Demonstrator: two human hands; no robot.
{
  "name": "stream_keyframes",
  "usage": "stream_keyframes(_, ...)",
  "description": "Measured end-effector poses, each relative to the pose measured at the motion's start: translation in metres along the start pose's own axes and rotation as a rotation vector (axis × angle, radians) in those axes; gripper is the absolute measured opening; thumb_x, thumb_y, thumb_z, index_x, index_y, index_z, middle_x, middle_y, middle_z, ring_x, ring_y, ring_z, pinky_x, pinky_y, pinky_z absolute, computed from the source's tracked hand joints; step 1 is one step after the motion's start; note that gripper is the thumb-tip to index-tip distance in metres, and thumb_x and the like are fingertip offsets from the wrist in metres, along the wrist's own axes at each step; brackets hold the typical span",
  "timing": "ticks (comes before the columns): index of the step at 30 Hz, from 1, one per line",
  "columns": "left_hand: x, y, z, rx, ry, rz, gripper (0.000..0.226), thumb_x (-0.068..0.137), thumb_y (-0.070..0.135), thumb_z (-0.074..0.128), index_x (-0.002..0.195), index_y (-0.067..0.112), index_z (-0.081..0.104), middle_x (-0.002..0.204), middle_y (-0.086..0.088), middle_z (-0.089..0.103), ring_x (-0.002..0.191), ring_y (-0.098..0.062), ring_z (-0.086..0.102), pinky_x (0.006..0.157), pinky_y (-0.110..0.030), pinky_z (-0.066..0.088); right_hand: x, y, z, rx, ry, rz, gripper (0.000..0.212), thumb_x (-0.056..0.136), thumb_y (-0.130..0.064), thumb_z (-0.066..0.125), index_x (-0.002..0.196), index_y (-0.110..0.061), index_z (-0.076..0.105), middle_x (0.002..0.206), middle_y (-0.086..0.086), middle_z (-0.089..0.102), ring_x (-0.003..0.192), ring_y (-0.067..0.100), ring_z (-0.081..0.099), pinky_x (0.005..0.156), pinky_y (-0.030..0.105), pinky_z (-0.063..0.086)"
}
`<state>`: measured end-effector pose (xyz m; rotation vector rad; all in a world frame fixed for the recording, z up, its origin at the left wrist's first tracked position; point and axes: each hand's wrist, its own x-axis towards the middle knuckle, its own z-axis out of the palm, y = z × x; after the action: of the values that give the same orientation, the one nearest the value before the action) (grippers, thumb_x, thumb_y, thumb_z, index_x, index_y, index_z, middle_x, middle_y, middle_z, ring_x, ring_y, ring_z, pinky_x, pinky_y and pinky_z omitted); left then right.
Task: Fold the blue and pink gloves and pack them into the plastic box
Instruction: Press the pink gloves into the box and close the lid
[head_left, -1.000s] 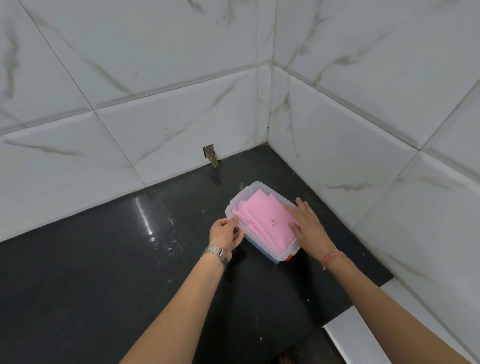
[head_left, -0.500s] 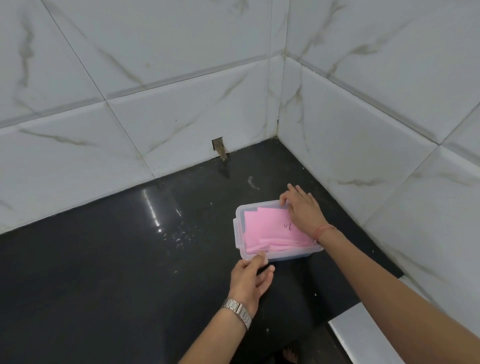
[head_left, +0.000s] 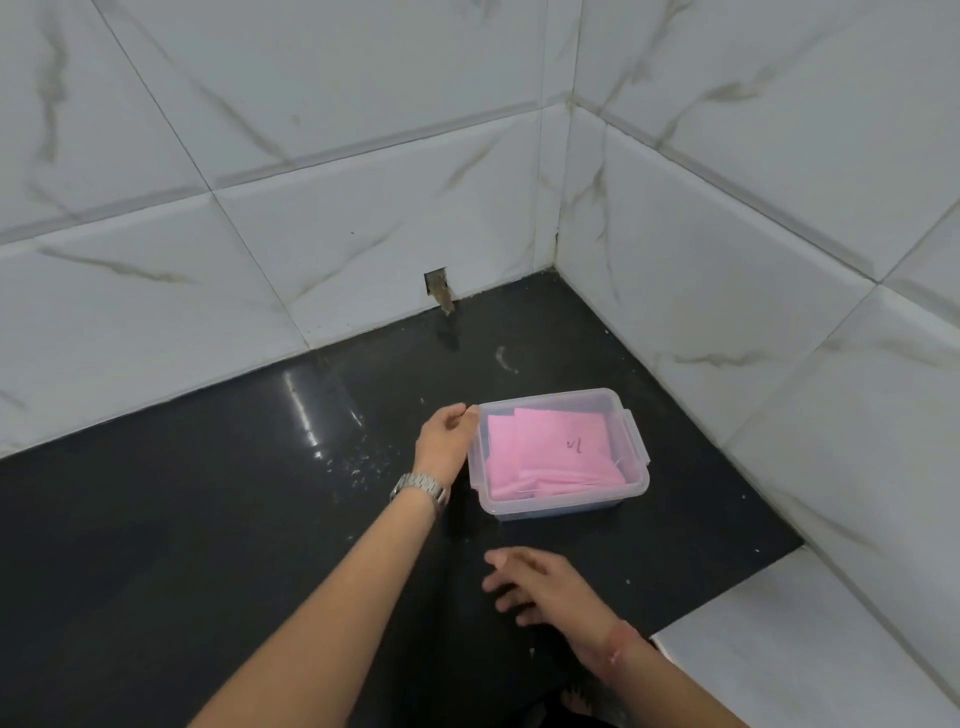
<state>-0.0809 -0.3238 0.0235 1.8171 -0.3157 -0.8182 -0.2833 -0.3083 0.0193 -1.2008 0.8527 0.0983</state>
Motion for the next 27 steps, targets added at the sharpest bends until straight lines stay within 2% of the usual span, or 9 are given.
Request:
stream_keyframes(2,0.013,0.006,0.005,0.08,-0.025,-0.009,0.03,0.09,0.037,0.061,0.109,0.015,0.069,0.112,-0.002,0.068,0.101,-0.018,0.062,0.091,-0.034,0.05,0.007,-0.007,0.0,0.235,0.038,0.026,0.033,0.089,-0.046,0.061,0.111,-0.023,0.069,0.101,0.0,0.075,0.081,0.011,0.068,0.067,0.022,0.052)
stream_keyframes(4,0.021,0.008,0.007,0.119,-0.037,-0.027,0.025,0.089,0.037,0.064,0.098,0.016,0.073,0.106,-0.004,0.07,0.098,-0.02,0.064,0.088,-0.034,0.051,0.012,-0.017,-0.002,0.331,0.102,0.032,0.036,0.087,-0.048,0.063,0.11,-0.022,0.069,0.1,-0.002,0.076,0.081,0.011,0.069,0.066,0.023,0.052)
stream_keyframes(7,0.024,0.006,0.003,0.136,-0.074,-0.048,0.021,0.088,0.036,0.065,0.084,0.017,0.072,0.095,-0.003,0.07,0.084,-0.018,0.064,0.069,-0.026,0.05,0.017,-0.026,-0.001,0.321,0.186,0.061,0.031,0.087,-0.043,0.065,0.105,-0.018,0.07,0.092,-0.002,0.077,0.074,0.009,0.067,0.061,0.021,0.052)
stream_keyframes(10,0.019,0.004,-0.005,-0.007,-0.135,-0.109,0.02,0.088,0.031,0.067,0.083,0.012,0.069,0.081,-0.006,0.065,0.063,-0.015,0.053,0.052,-0.021,0.043,0.017,-0.026,-0.001,0.288,0.251,0.056,0.027,0.09,-0.037,0.064,0.098,-0.013,0.072,0.084,-0.002,0.076,0.07,0.01,0.064,0.058,0.022,0.049)
stream_keyframes(12,0.013,0.0,-0.01,-0.093,-0.142,-0.152,0.017,0.088,0.028,0.068,0.08,0.013,0.066,0.074,-0.006,0.06,0.06,-0.014,0.048,0.054,-0.025,0.039,0.016,-0.022,-0.003,0.259,0.293,0.021,0.027,0.091,-0.036,0.063,0.095,-0.011,0.073,0.077,-0.002,0.074,0.068,0.01,0.063,0.058,0.022,0.049)
stream_keyframes(16,-0.009,-0.007,-0.025,-0.143,-0.128,-0.236,0.016,0.087,0.027,0.069,0.079,0.016,0.061,0.064,0.002,0.055,0.054,-0.009,0.047,0.047,-0.021,0.039,0.016,-0.014,-0.019,0.223,0.402,-0.062,0.027,0.093,-0.03,0.059,0.089,-0.006,0.071,0.064,-0.002,0.063,0.059,0.009,0.057,0.055,0.023,0.046)
stream_keyframes(19,-0.037,-0.019,-0.021,-0.212,-0.131,-0.286,0.015,0.085,0.026,0.071,0.081,0.018,0.059,0.066,0.003,0.061,0.055,-0.006,0.051,0.046,-0.018,0.038,0.019,-0.021,-0.048,0.2,0.519,-0.12,0.025,0.095,-0.027,0.057,0.078,-0.011,0.065,0.063,0.002,0.057,0.057,0.012,0.053,0.051,0.022,0.043)
stream_keyframes(21,-0.061,-0.032,-0.006,-0.263,-0.135,-0.317,0.017,0.083,0.027,0.073,0.079,0.021,0.058,0.07,0.004,0.067,0.055,-0.004,0.053,0.045,-0.017,0.037,0.025,-0.031,-0.072,0.141,0.569,-0.151,0.026,0.095,-0.03,0.057,0.08,-0.01,0.062,0.067,0.005,0.06,0.059,0.014,0.053,0.052,0.024,0.043)
stream_keyframes(27,-0.096,-0.038,0.023,-0.184,-0.378,-0.411,0.029,0.075,0.04,0.078,0.089,0.018,0.063,0.071,0.007,0.069,0.06,-0.004,0.058,0.054,-0.019,0.045,0.044,-0.057,-0.107,0.065,0.65,-0.168,0.026,0.09,-0.037,0.062,0.092,-0.011,0.065,0.076,0.005,0.061,0.063,0.014,0.053,0.055,0.025,0.047)
